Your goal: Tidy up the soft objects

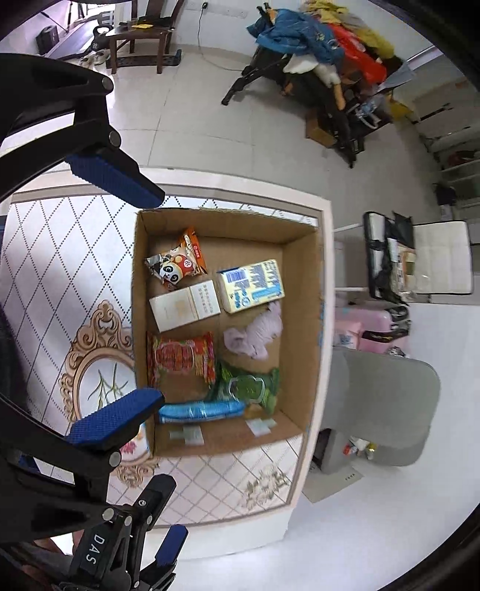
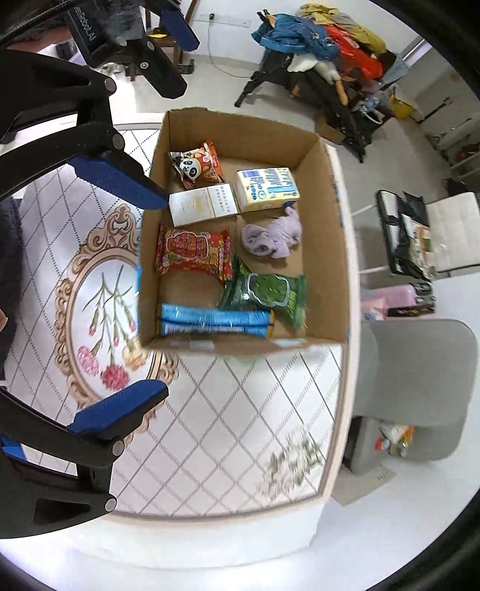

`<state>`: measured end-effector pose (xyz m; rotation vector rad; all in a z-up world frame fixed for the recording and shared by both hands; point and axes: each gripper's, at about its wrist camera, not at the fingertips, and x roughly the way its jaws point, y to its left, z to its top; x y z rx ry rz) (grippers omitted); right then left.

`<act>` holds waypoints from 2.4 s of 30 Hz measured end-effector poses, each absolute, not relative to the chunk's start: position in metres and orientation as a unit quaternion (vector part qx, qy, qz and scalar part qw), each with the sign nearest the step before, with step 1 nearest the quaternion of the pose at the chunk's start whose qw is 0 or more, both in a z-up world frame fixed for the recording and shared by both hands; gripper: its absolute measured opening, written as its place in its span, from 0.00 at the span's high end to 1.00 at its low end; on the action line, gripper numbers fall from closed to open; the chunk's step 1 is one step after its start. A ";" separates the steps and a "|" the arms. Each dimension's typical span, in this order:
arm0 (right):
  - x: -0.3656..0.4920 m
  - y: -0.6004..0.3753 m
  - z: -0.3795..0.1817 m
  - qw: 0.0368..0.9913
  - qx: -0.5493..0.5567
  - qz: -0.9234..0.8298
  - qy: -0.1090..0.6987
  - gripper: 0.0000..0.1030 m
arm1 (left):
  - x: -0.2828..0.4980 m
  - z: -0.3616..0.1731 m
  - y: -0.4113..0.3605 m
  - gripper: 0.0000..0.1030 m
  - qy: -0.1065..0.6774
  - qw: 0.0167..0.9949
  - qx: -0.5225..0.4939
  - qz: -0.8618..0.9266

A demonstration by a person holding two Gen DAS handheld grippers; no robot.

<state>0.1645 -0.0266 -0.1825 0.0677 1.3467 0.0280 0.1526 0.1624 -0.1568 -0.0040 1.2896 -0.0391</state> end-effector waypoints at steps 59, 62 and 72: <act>0.038 -0.075 0.022 0.860 0.012 -0.023 0.510 0.07 | 0.045 -0.004 0.130 0.03 0.517 0.856 -0.008 0.000; 0.036 -0.076 0.026 0.861 0.013 -0.025 0.508 0.07 | 0.045 -0.002 0.130 0.03 0.515 0.857 -0.008 -0.001; 0.031 -0.077 0.033 0.863 0.014 -0.029 0.505 0.07 | 0.044 0.002 0.131 0.03 0.514 0.858 -0.008 -0.002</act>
